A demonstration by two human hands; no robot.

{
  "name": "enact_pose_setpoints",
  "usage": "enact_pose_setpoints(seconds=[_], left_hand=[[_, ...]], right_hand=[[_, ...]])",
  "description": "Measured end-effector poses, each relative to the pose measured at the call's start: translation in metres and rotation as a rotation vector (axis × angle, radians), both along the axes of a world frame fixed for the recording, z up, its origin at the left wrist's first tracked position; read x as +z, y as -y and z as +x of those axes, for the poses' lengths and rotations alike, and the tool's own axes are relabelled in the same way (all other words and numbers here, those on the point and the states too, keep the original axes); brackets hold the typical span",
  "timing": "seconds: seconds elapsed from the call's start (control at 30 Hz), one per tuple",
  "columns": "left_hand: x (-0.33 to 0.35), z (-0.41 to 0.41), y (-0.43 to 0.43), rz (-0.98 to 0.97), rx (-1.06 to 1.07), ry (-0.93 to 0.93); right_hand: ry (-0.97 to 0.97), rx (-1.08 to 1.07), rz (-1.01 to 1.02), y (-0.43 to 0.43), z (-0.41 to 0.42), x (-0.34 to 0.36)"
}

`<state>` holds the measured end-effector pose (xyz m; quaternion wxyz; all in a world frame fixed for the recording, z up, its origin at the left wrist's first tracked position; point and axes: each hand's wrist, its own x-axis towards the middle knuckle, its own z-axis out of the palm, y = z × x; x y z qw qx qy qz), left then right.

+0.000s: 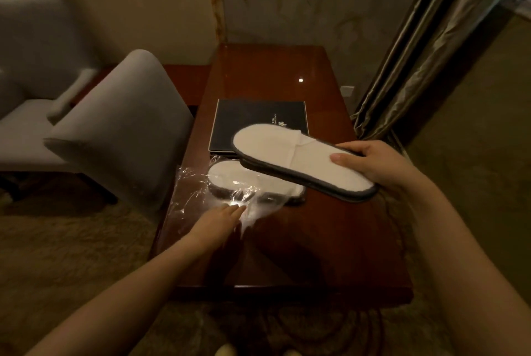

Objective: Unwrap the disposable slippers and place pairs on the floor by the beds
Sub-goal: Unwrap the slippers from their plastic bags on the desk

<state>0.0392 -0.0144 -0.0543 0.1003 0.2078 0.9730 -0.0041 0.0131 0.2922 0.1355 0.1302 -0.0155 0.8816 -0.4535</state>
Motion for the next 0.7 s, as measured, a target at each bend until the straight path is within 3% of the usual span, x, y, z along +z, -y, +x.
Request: enact_pose_setpoints(seconds=[0.23,0.53,0.7], left_hand=[[-0.016,0.01,-0.027,0.048,-0.025,0.129],[0.033,0.035,-0.006,0.428,0.108,0.258],[0.055,0.029,0.008,0.555,0.226,0.101]], right_hand=[[0.132,-0.006,-0.016,0.02,-0.011,-0.073],[0.264,0.143,-0.024,0.021,0.001,-0.159],[0.205,0.285,0.255,0.032,0.006,-0.194]])
